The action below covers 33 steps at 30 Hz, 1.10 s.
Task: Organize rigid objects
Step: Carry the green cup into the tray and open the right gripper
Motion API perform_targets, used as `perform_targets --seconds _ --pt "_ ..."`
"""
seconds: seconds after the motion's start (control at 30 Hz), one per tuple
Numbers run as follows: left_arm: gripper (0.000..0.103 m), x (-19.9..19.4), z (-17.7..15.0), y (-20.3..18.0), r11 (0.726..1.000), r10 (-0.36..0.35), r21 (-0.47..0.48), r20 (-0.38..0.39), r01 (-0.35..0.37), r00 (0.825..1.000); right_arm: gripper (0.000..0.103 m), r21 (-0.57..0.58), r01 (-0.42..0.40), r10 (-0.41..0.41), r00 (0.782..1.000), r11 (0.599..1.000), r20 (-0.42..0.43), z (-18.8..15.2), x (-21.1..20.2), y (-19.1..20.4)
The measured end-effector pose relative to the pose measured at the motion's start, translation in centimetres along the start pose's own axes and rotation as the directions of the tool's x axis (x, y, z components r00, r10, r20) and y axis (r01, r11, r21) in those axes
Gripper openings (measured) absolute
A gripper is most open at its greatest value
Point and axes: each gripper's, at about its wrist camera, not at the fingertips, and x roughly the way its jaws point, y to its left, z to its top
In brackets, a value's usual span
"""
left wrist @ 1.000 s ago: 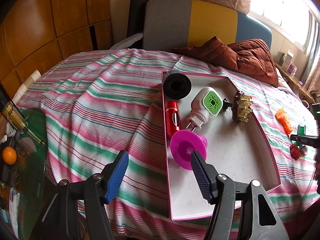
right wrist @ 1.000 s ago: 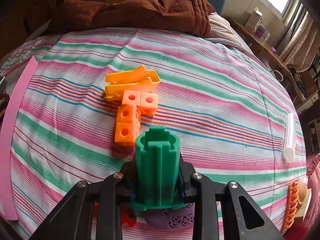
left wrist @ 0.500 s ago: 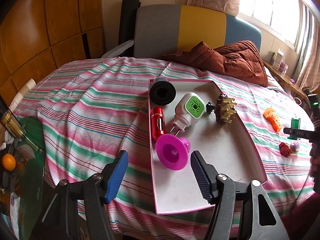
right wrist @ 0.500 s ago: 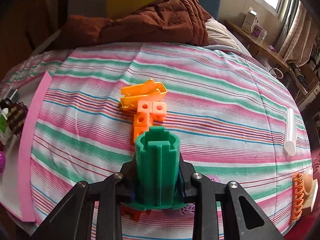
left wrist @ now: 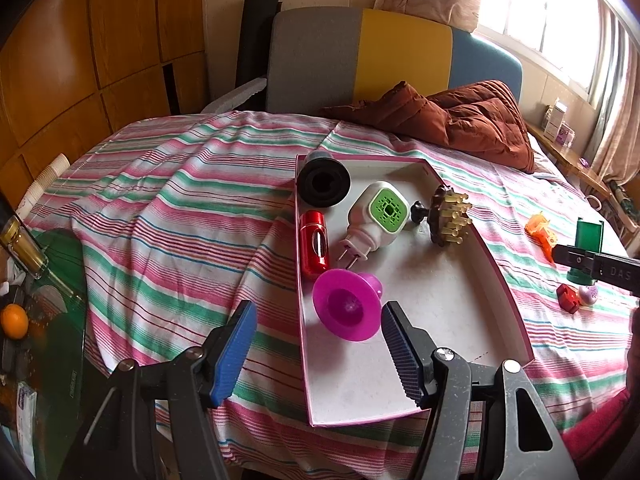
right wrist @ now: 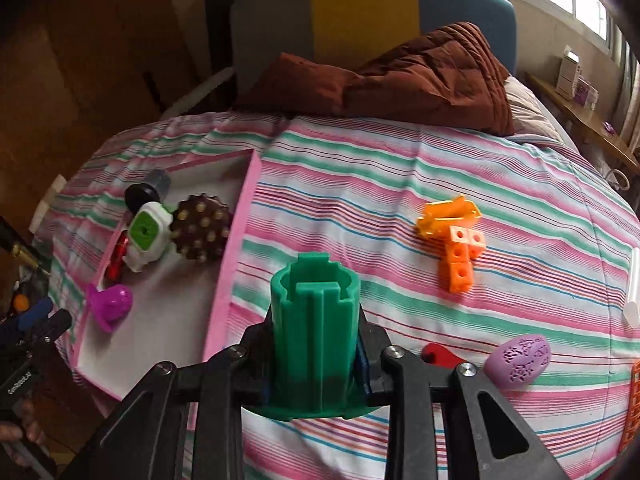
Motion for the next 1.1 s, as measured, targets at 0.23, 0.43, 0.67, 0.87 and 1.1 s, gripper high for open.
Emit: perform_targets --seconds 0.23,0.43,0.67,0.87,1.1 --pt "0.065 0.1 -0.2 1.0 1.0 0.007 -0.022 0.0 -0.007 1.0 0.03 -0.05 -0.133 0.131 0.991 0.99 -0.033 0.9 0.7 5.0" --pt "0.065 0.1 -0.3 2.0 0.999 0.016 -0.048 -0.004 -0.016 1.0 0.03 -0.053 -0.18 0.175 0.98 0.982 -0.09 1.7 2.6 8.4" --pt "0.065 0.5 -0.5 3.0 0.998 0.02 -0.066 -0.014 -0.021 1.0 0.03 -0.05 -0.208 0.196 0.963 0.977 -0.184 2.7 6.6 11.7" --pt "0.065 0.9 -0.8 3.6 0.996 0.019 -0.082 -0.031 -0.022 0.999 0.033 -0.051 -0.207 0.189 0.949 0.977 -0.251 2.8 9.6 13.6" --pt "0.065 1.1 -0.9 4.0 0.996 0.02 -0.089 -0.033 -0.023 0.999 0.041 -0.011 -0.213 0.203 0.942 0.977 -0.266 2.4 10.1 13.5"
